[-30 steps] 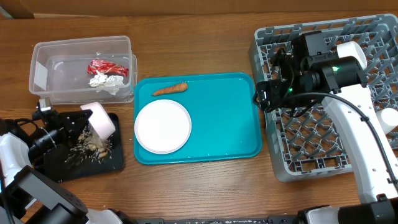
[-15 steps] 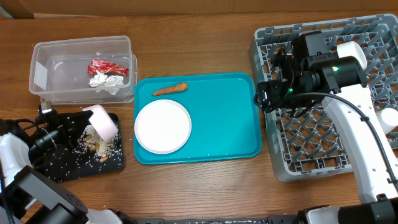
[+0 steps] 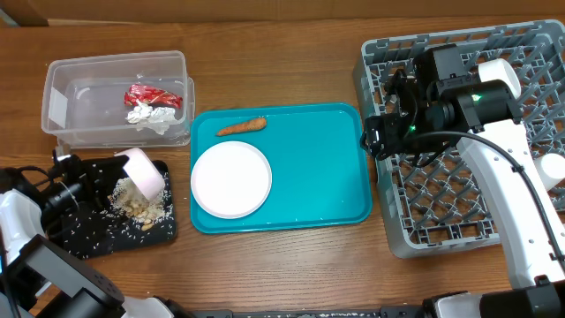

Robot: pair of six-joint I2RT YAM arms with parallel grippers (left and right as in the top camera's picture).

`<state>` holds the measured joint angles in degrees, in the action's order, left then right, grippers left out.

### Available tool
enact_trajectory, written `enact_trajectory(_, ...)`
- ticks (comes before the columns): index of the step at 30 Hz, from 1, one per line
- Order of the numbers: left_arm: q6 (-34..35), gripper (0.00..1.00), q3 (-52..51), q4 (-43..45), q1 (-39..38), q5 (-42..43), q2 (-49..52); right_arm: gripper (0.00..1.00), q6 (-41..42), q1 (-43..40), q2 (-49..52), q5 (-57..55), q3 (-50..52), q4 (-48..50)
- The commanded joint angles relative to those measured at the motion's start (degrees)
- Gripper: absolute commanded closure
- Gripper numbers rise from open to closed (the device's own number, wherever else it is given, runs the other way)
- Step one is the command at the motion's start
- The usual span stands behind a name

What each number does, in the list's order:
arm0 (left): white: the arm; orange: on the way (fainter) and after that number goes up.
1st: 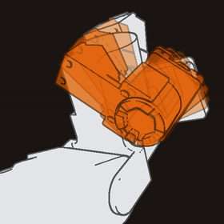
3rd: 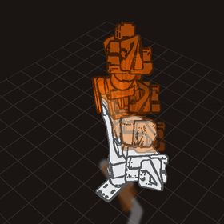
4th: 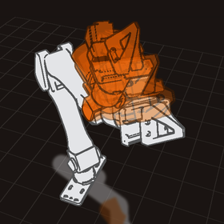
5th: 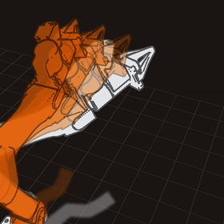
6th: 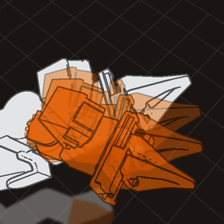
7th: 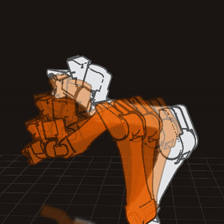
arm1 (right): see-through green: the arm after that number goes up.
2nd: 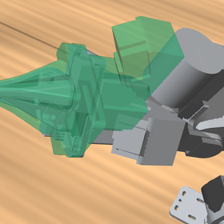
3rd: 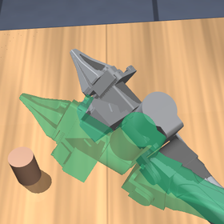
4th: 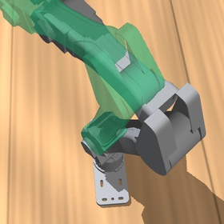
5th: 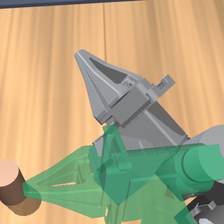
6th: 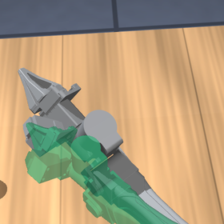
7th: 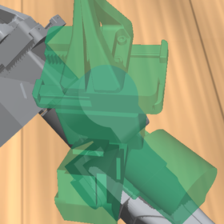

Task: Sort waste into correct bins and load items into the dishwasher
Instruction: 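Tip the bowl with the left gripper to dump rice onto black tray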

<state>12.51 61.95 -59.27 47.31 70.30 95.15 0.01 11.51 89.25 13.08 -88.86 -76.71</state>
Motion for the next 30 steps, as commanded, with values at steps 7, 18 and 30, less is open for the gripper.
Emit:
enact_trajectory(7,5.8,0.96,-0.4,4.9,1.3,-7.3,1.8,0.10,0.2,0.1,-0.3,-0.2,0.2,0.0)
enact_trajectory(18,-4.3,0.96,-0.4,3.5,1.4,1.9,2.5,0.10,0.1,0.1,-0.3,-0.7,0.2,-0.5)
enact_trajectory(30,-13.3,0.96,-0.4,1.3,1.4,5.5,3.8,0.10,0.2,0.1,-0.3,-1.1,0.2,-0.6)
